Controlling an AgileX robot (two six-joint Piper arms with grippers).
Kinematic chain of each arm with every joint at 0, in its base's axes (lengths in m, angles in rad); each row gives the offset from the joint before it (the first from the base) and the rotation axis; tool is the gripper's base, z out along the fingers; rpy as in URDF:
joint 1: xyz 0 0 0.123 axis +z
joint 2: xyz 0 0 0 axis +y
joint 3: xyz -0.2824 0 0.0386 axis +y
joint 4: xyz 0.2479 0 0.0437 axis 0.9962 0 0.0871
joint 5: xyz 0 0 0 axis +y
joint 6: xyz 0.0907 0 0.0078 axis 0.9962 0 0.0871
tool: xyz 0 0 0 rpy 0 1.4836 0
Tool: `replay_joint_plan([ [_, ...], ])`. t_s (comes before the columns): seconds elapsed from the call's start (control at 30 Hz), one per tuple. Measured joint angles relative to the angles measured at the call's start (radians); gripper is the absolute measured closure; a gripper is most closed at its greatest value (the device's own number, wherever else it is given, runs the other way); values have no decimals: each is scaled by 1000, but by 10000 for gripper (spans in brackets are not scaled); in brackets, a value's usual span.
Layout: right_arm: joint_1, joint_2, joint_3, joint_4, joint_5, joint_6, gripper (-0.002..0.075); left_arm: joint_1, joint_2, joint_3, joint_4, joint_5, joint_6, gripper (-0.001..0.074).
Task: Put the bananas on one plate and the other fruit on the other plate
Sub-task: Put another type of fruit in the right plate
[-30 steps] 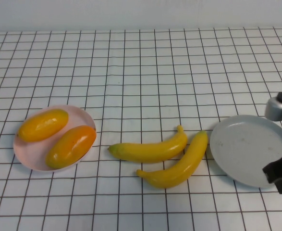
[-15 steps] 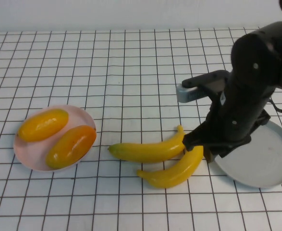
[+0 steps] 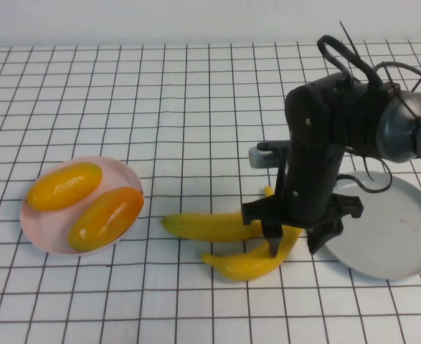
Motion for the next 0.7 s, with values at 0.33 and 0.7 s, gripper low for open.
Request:
replay_joint_plan([
  [0.33, 0, 42, -12, 160, -185, 80, 298, 0, 0, 0, 0, 0, 0, 736],
  [0.7, 0, 58, -12, 204, -223, 61, 299, 0, 0, 0, 0, 0, 0, 736],
])
